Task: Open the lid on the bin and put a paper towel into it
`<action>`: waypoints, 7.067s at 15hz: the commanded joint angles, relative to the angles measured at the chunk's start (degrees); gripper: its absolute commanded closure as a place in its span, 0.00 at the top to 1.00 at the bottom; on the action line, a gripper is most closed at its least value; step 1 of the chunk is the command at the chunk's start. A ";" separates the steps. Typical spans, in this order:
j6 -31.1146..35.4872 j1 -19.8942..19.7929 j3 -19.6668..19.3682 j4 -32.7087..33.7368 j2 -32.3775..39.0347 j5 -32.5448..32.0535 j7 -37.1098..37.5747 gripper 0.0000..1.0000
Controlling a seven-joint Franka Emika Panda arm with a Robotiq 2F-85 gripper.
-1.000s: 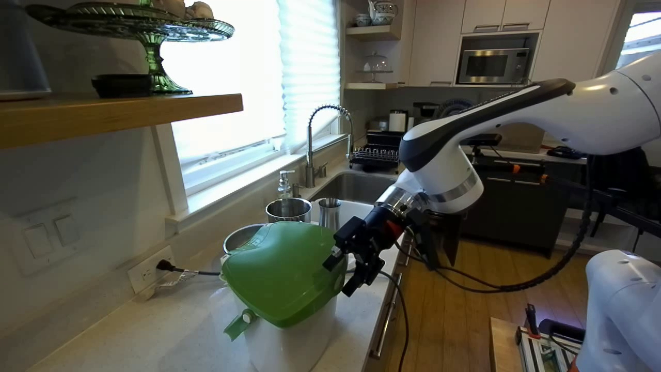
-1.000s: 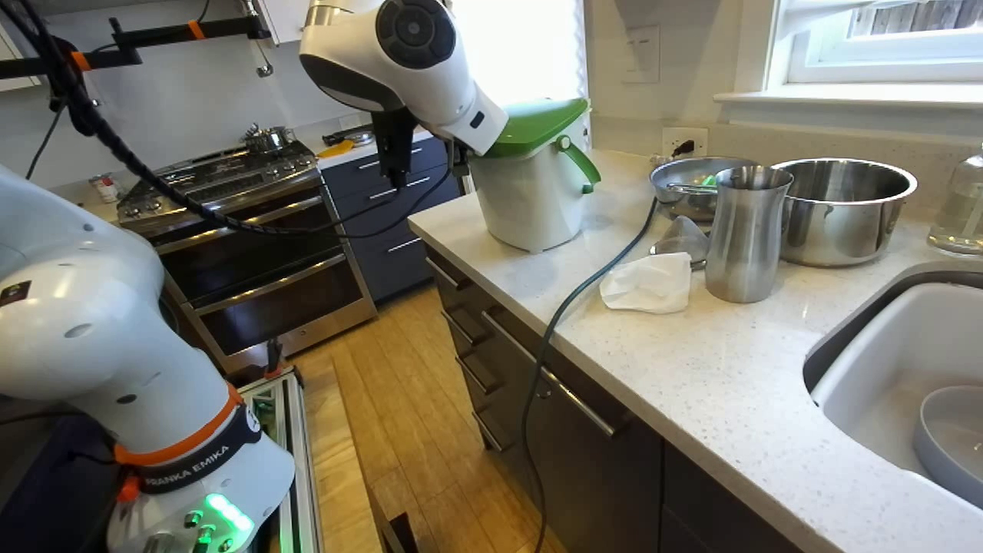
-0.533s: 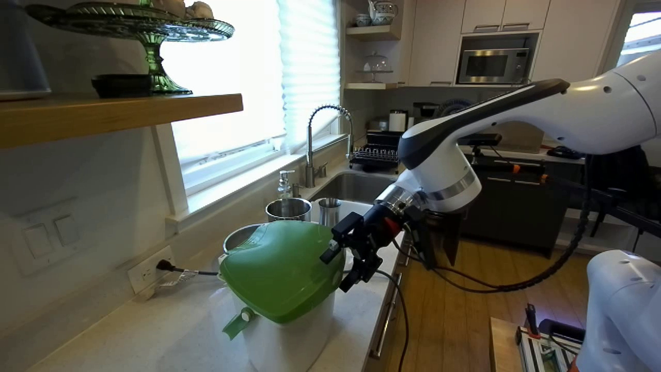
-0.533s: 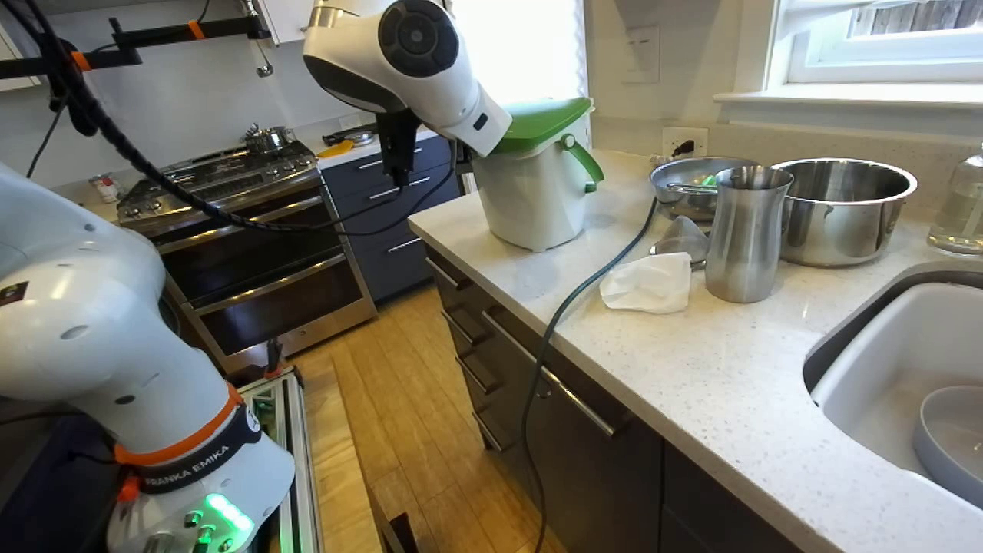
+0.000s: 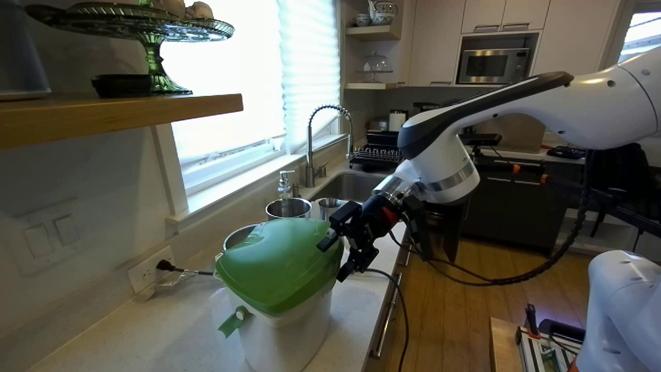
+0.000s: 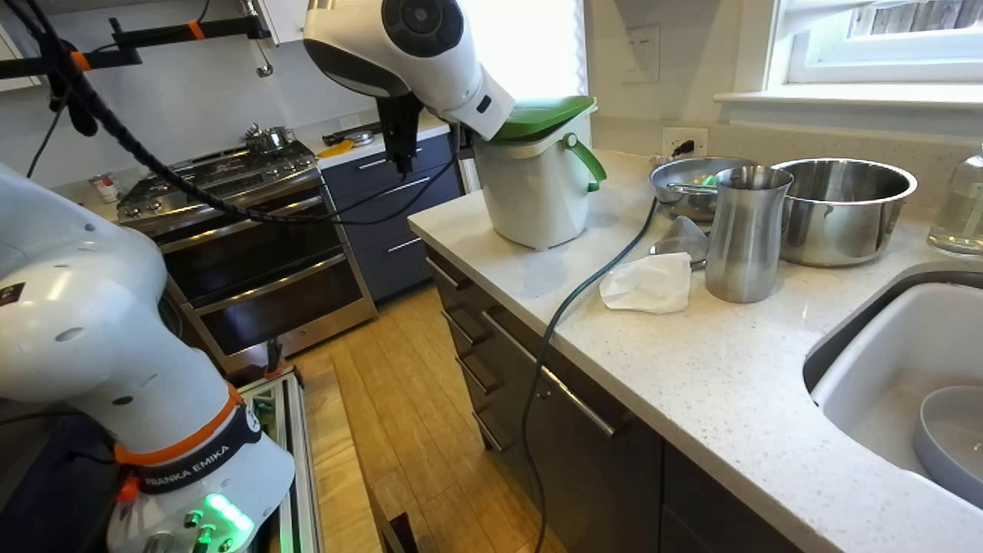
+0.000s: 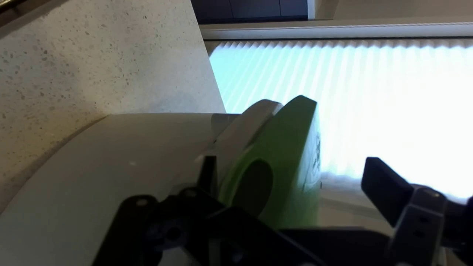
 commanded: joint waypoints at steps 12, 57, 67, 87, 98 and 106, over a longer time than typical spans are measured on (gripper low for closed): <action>1.83 -1.71 3.56 15.54 2.40 -19.90 4.90 1.00; 11.56 2.27 4.91 33.63 12.95 -19.31 -13.49 1.00; 3.56 -1.53 2.40 27.71 2.82 -52.62 9.35 1.00; -3.90 -7.65 -4.08 26.43 5.95 -75.73 16.88 1.00; 3.81 -11.21 -8.07 21.61 19.61 -75.04 22.42 1.00; 6.21 -10.70 -6.81 20.60 25.76 -69.49 22.88 1.00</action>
